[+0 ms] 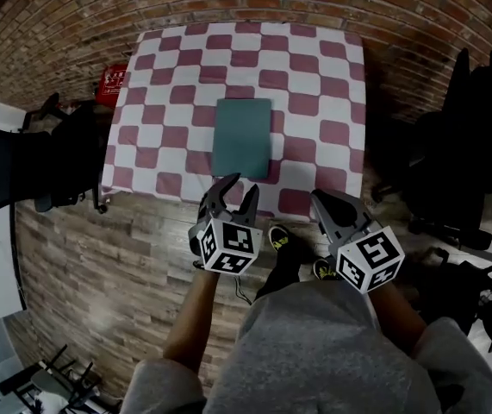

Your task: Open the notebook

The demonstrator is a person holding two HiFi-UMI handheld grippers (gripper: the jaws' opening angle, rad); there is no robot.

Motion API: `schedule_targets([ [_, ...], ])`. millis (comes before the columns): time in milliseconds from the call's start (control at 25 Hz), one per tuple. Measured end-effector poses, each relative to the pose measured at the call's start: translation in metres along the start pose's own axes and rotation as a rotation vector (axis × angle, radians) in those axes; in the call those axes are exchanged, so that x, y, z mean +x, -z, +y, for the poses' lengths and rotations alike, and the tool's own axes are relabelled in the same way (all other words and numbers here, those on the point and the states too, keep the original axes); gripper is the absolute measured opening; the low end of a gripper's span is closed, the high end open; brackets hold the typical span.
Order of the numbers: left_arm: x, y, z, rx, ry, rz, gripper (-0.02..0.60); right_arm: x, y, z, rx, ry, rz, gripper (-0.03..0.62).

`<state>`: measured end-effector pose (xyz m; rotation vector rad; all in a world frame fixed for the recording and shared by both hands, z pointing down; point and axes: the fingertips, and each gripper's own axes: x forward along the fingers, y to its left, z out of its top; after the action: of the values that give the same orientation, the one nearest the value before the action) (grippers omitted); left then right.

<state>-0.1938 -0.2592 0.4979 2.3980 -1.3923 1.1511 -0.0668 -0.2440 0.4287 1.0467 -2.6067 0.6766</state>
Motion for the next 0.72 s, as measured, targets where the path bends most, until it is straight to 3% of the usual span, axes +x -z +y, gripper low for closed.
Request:
schedule_targets([
  [120, 0.017, 0.023, -0.003, 0.066, 0.063, 0.082, 0.175, 0.006, 0.006, 0.002, 0.003, 0.021, 0.007, 0.026],
  [480, 0.074, 0.061, -0.007, 0.396, 0.139, 0.259, 0.175, 0.014, 0.019, -0.007, 0.041, 0.077, 0.024, 0.026],
  [720, 0.088, 0.069, -0.008, 0.477, 0.180, 0.300, 0.173, 0.009, 0.021, -0.014, 0.044, 0.109, 0.025, 0.026],
])
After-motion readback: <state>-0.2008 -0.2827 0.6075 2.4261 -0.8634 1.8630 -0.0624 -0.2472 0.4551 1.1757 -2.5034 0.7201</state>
